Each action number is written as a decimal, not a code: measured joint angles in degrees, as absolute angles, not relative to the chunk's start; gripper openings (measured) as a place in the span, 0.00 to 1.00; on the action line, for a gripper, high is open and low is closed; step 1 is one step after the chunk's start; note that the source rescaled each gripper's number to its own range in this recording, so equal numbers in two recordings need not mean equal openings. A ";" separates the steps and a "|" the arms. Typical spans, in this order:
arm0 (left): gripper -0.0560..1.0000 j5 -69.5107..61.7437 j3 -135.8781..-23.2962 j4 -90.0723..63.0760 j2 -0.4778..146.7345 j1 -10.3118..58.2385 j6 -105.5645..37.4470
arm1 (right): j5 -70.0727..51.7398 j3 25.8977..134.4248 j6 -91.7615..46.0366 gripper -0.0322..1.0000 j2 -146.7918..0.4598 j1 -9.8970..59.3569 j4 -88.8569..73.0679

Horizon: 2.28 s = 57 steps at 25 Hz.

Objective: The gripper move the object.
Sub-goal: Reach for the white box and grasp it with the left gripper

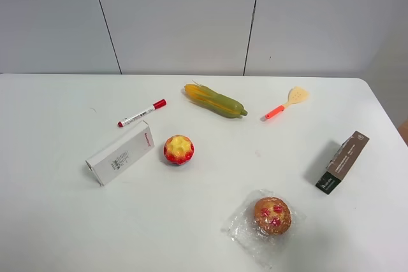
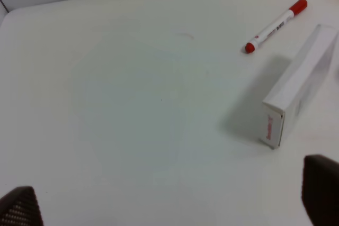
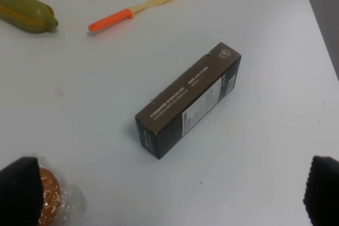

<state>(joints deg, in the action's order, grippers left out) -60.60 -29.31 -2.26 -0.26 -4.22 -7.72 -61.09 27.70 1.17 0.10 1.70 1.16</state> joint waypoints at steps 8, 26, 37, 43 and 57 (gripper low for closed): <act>1.00 -60.60 -29.31 -2.26 -0.26 -4.22 -7.72 | -61.09 27.70 1.17 1.00 0.10 1.70 1.16; 1.00 -60.60 -29.31 -2.21 -0.26 -4.22 -7.72 | -61.09 27.70 1.17 1.00 0.10 1.70 1.16; 1.00 -60.60 -29.31 -2.21 -0.26 -4.22 -7.53 | -61.09 27.70 1.17 1.00 0.10 1.70 1.16; 1.00 -61.62 -30.54 -2.21 3.46 -4.22 -7.30 | -61.09 27.70 1.17 1.00 0.10 1.70 1.16; 1.00 -57.81 -48.30 -2.38 38.96 5.72 -11.03 | -61.09 27.70 1.17 1.00 0.10 1.70 1.16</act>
